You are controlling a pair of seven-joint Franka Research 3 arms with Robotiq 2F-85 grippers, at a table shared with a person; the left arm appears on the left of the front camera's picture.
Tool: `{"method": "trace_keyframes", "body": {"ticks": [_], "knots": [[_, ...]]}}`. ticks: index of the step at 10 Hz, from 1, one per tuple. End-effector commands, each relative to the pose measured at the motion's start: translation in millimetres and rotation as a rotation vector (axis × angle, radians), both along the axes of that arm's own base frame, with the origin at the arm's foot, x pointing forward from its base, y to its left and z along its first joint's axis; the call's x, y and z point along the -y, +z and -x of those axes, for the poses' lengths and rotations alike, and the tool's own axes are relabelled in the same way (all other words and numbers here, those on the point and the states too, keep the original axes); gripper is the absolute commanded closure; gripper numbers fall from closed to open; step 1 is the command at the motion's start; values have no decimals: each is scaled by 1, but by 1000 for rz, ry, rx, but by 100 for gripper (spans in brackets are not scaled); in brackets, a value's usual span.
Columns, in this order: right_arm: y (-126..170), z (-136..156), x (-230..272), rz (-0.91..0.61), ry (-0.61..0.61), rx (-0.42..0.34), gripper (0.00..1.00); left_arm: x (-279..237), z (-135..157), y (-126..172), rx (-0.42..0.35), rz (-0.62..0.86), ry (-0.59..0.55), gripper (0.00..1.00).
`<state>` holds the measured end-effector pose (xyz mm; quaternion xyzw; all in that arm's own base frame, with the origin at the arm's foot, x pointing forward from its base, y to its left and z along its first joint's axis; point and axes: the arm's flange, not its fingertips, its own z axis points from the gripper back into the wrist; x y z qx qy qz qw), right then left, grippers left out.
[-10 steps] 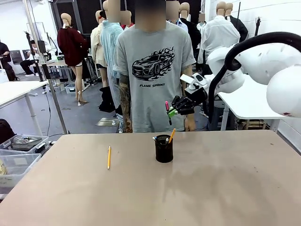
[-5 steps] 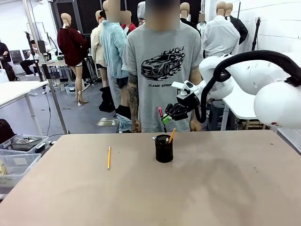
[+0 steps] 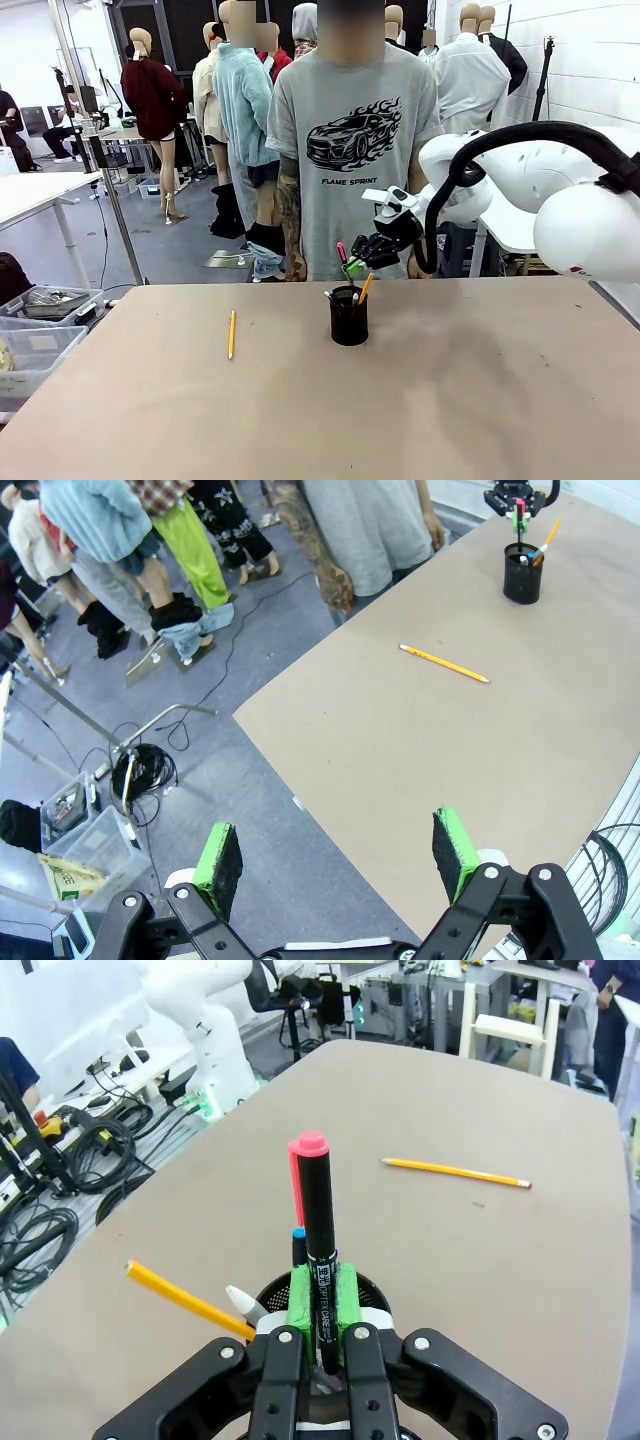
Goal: Place the pens into the pen holder.
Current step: Pick up a writing instrument from the table and place it into the Pen holder.
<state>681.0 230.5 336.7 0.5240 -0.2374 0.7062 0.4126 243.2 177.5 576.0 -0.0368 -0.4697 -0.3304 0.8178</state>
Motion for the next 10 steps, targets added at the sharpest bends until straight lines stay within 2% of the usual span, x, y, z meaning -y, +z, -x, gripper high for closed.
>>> {"method": "trace_keyframes", "body": {"ticks": [1,2,3,6,7,9,10], "knots": [[0,-13,-5,43,17,-32,100,-1,-1,0,6,4,2,0],[-4,-14,-4,47,19,-45,100,-1,-1,0,6,4,2,0],[-5,-14,-3,46,22,-48,86,-1,-1,0,6,4,2,0],[-1,-7,2,40,21,-21,26,-1,-1,0,6,4,2,0],[1,-4,7,43,16,-6,19,-1,-1,0,6,4,2,0],[9,6,26,29,-24,19,19,-1,-1,0,6,4,2,0],[19,17,48,17,-84,55,19,-1,-1,0,6,4,2,0]]}}
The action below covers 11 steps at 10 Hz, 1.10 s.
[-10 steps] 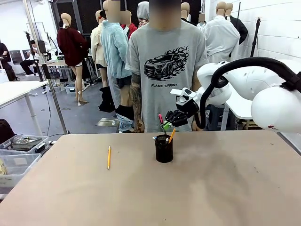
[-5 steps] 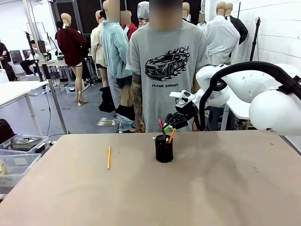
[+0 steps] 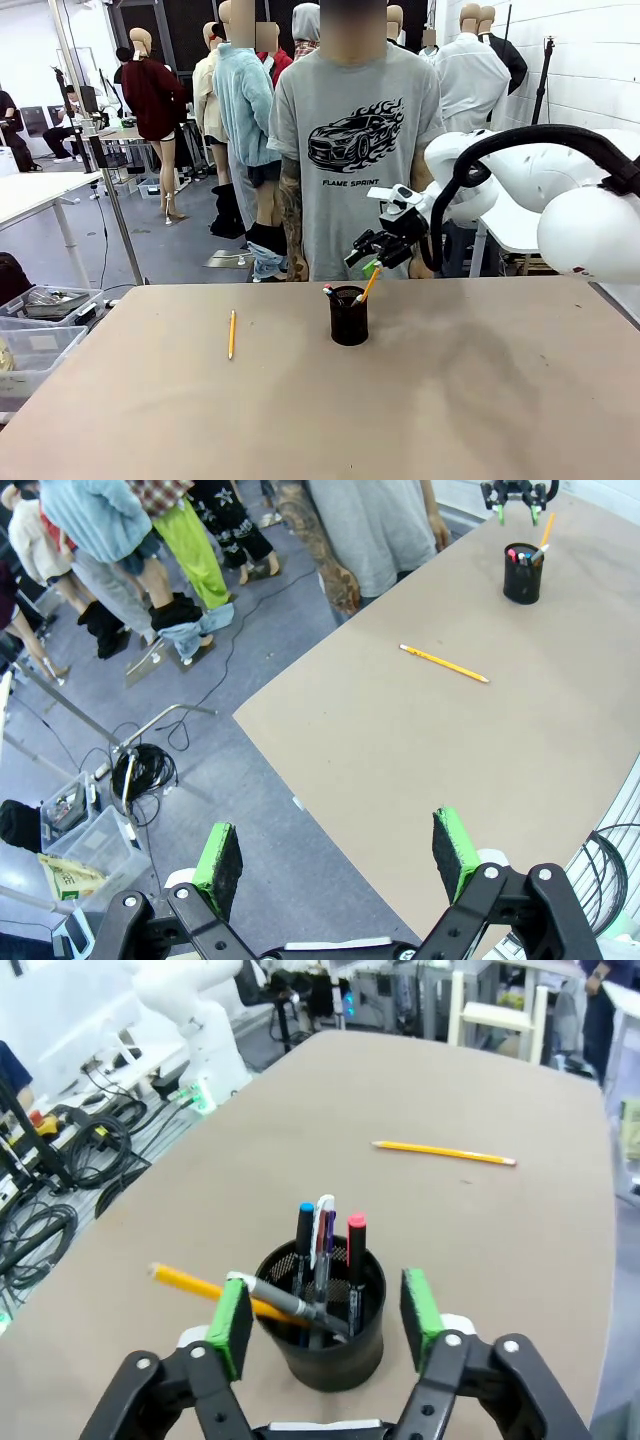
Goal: Place the pens into the pen holder.
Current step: Pick up a writing instrument from the table and place it into the Pen holder.
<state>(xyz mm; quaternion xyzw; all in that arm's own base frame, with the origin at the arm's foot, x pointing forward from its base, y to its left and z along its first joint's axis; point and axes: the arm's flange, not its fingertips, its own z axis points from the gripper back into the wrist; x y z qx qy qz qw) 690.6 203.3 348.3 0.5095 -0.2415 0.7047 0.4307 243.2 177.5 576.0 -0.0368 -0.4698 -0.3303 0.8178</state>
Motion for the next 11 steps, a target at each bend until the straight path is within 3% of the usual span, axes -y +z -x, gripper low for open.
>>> {"method": "trace_keyframes", "body": {"ticks": [1,3,8,11], "knots": [[19,41,48,-28,-140,74,19,-1,-1,0,6,4,2,0],[35,80,105,-32,-348,158,19,-1,-1,0,6,4,2,0],[39,174,218,-26,-731,164,19,-1,-1,0,6,4,2,0],[34,190,261,-49,-825,184,19,-1,-1,0,6,4,2,0]]}}
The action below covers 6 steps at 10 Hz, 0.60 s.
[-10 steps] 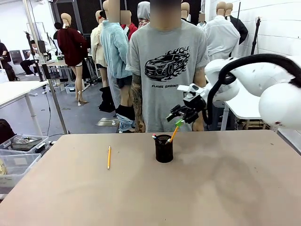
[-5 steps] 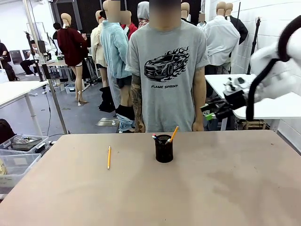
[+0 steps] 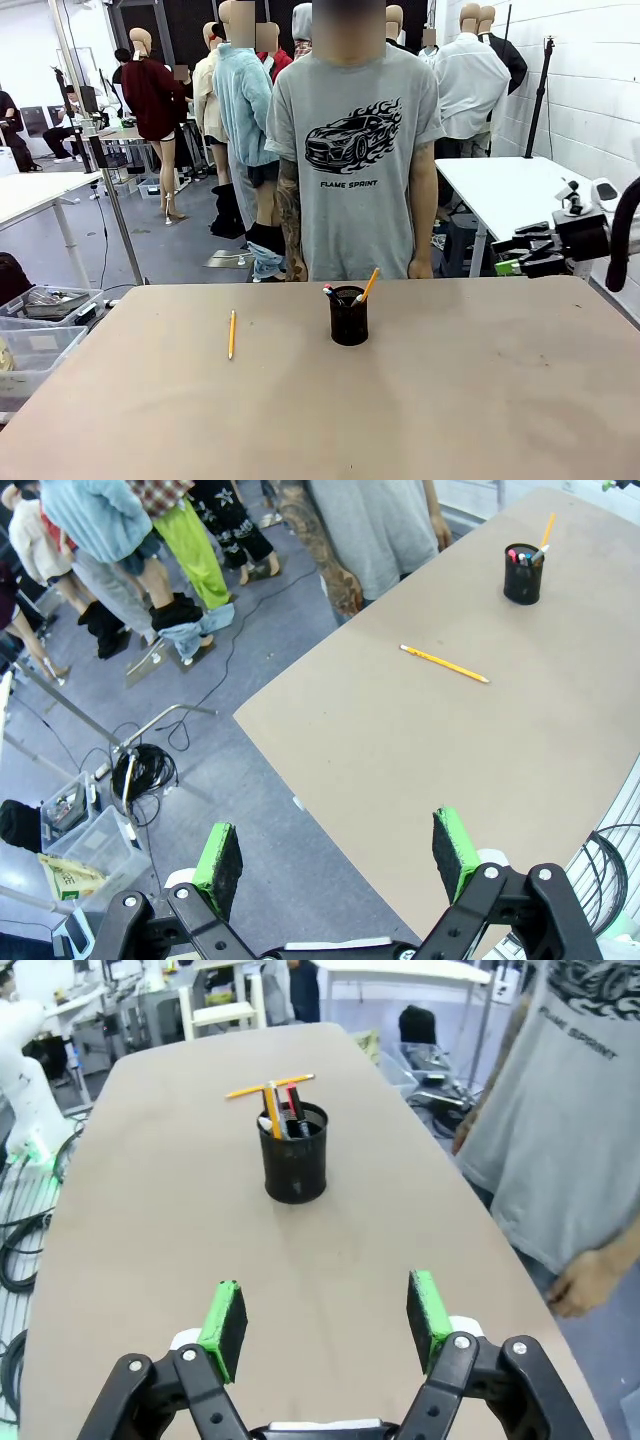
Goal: Place the pens into the pen holder.
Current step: Pick up a writing instrument from the table and place it into the Pen holder.
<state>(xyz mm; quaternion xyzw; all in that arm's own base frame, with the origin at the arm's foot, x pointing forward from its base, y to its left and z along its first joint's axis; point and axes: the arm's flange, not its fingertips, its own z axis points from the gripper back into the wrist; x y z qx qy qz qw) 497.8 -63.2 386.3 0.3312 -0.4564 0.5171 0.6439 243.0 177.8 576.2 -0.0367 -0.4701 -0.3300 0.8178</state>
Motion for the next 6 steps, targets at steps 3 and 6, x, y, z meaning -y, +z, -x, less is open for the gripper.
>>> {"method": "trace_keyframes", "body": {"ticks": [3,6], "knots": [[0,0,8,-12,-26,7,19,0,-1,-1,5,4,1,0],[0,0,8,-12,-26,7,19,0,-1,-1,5,4,1,0]]}}
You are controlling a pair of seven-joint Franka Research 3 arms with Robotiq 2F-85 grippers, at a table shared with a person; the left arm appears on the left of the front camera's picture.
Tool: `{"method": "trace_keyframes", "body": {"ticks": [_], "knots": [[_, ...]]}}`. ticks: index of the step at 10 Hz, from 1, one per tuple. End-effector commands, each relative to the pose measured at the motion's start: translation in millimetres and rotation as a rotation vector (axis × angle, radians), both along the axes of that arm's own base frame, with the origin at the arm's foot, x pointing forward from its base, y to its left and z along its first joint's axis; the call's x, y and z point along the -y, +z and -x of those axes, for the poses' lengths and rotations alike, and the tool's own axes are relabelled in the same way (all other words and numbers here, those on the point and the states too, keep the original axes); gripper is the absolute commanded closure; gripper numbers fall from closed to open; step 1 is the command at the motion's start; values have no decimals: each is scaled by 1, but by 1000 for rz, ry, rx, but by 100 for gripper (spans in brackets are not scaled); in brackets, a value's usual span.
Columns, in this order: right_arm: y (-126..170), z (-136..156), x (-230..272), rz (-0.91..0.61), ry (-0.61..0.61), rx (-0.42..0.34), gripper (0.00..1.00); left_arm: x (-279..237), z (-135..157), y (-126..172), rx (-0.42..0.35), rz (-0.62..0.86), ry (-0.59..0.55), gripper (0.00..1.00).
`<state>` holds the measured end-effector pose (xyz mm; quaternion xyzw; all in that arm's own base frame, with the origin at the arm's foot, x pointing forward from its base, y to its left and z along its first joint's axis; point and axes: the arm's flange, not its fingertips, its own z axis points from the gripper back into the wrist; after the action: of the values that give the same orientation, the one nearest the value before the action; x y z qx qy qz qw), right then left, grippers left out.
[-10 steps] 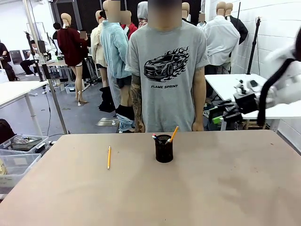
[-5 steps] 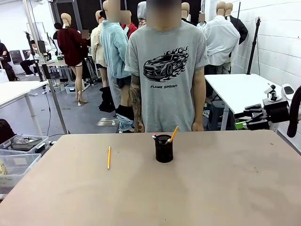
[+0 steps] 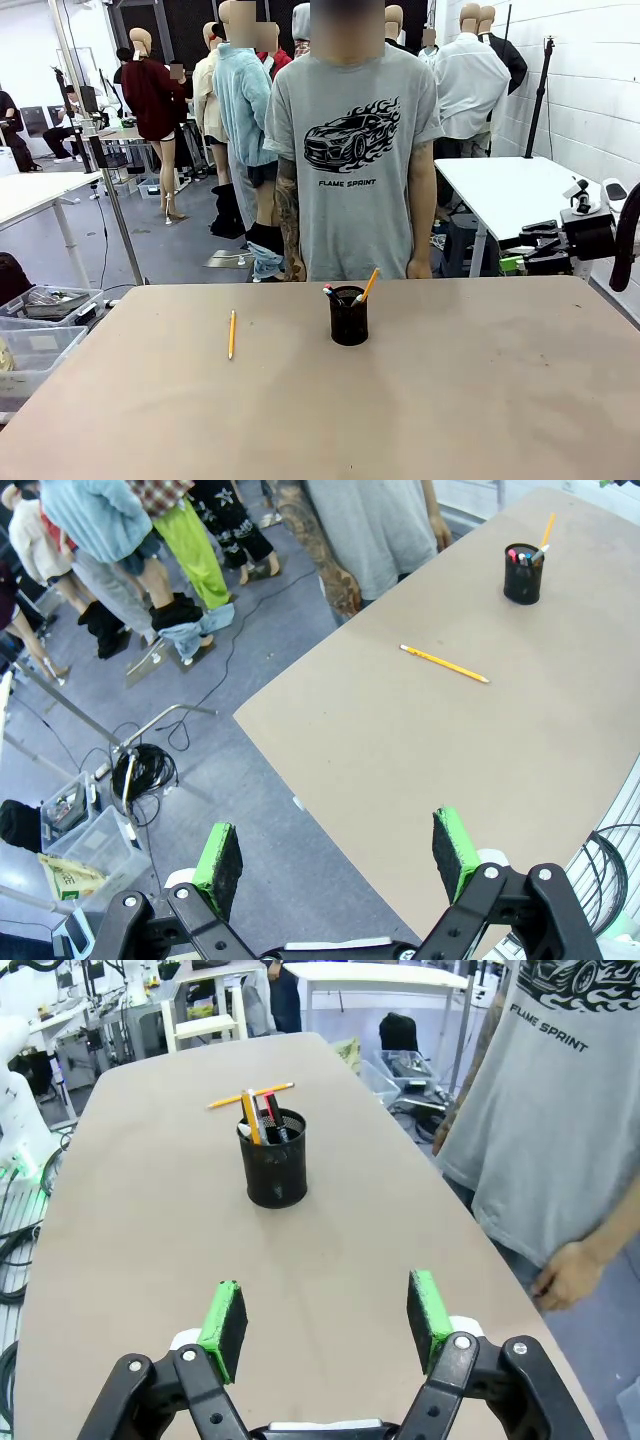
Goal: Place the pens into the pen holder.
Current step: Pick up a writing instrument from the table and place it into the Pen holder.
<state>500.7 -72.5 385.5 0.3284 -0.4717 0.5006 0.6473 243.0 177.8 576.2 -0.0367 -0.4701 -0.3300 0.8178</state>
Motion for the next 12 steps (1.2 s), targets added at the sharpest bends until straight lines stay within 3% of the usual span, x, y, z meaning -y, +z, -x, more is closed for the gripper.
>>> {"method": "trace_keyframes", "body": {"ticks": [1,3,5,6,8,10,11,12], "knots": [[1,3,-1,13,12,-2,19,0,-1,-1,6,4,1,0],[1,3,-1,13,12,-2,19,12,-7,-2,5,9,26,0],[1,3,-1,13,12,-2,19,56,-45,-14,-30,40,153,0],[1,3,-1,13,12,-2,19,85,-66,-23,-55,14,148,0],[1,3,-1,13,12,-2,19,133,-99,-61,-136,-82,268,0],[1,3,-1,13,12,-2,19,174,-127,-95,-196,-34,439,0],[1,3,-1,13,12,-2,19,186,-135,-107,-152,-17,508,0],[1,3,-1,13,12,-2,19,151,-146,-58,-170,-47,291,0]]}}
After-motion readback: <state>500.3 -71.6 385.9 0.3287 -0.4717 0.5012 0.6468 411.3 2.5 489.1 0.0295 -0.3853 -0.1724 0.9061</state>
